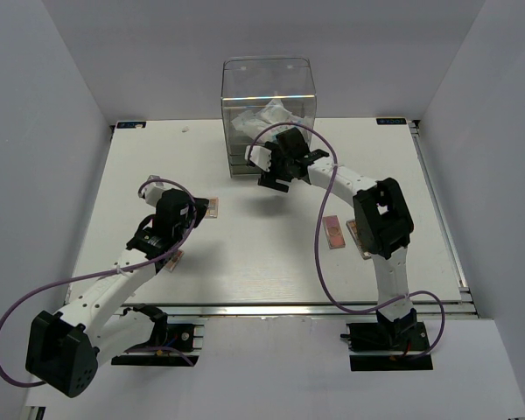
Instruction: Organize the makeup
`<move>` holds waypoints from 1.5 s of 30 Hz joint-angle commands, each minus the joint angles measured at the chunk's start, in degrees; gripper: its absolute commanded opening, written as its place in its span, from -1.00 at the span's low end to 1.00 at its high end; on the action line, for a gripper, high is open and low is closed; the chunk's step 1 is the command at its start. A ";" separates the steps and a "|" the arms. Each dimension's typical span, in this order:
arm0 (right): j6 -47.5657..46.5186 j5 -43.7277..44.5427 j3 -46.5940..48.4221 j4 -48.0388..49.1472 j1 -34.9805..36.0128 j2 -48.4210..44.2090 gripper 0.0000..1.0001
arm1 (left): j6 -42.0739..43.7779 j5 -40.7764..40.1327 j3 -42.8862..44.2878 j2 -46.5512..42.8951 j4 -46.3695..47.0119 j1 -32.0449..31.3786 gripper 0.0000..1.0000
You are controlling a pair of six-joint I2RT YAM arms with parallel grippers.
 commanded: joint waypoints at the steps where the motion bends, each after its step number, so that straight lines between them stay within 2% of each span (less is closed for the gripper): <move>1: 0.65 1.34 0.61 5.62 -0.32 0.10 0.79 | -0.09 -0.77 -0.76 -1.38 -0.70 0.16 -0.83; 8: 0.91 0.46 -0.89 6.58 -0.50 -0.69 0.79 | 0.09 0.98 -1.11 -0.15 2.01 0.16 -0.77; 14: 3.82 1.52 -3.78 11.85 -0.76 -1.82 0.79 | -0.52 3.62 -1.28 2.40 5.27 0.16 -0.70; 17: 3.47 -1.72 -6.42 11.42 -0.94 -5.06 0.79 | -0.61 4.85 -1.37 3.72 7.37 0.25 -0.67; 19: 2.68 -6.81 -7.91 6.53 -1.29 -9.53 0.78 | -0.70 5.82 -1.55 5.64 9.91 0.16 -0.64; 22: 4.86 -16.74 -11.33 4.21 -4.27 -15.87 0.66 | -1.84 8.98 -1.72 8.98 16.84 0.16 -0.63; 24: 12.75 -20.62 -15.20 6.05 -8.04 -21.59 0.08 | -3.51 10.39 -1.55 14.16 20.64 0.16 -0.62; 25: 15.74 -21.94 -16.08 6.14 -9.88 -23.17 -0.41 | -4.21 12.22 -1.37 16.18 25.09 0.16 -0.60; 26: 22.38 -25.78 -17.92 6.84 -11.90 -26.06 -0.99 | -4.91 13.11 -0.94 20.55 27.83 0.16 -0.55; 27: 25.58 -28.08 -19.07 7.46 -16.53 -27.39 -1.00 | -6.31 14.68 -0.58 23.03 30.38 -0.01 -0.53; 30: 32.99 -34.77 -23.90 9.83 -24.72 -32.84 -1.00 | -8.86 17.06 2.31 33.05 40.49 -0.98 -0.45; 34: 35.10 -39.43 -28.48 10.80 -31.16 -38.64 -0.70 | -11.68 19.09 9.25 45.80 52.26 -2.38 -0.32; 37: 36.42 -40.58 -30.50 10.80 -34.32 -40.32 -0.56 | -16.15 17.52 13.56 53.98 60.27 -3.09 -0.10; 38: 37.29 -40.84 -31.29 11.06 -35.20 -40.50 -0.53 | -18.52 16.64 15.31 55.65 61.86 -3.18 0.02; 39: 37.65 -41.02 -31.56 11.15 -35.56 -40.68 -0.51 | -19.41 15.85 16.46 58.62 63.53 -3.35 0.06; 45: 40.46 -42.52 -32.44 12.12 -37.76 -40.50 -0.46 | -21.71 13.21 25.95 65.42 59.60 -3.53 0.13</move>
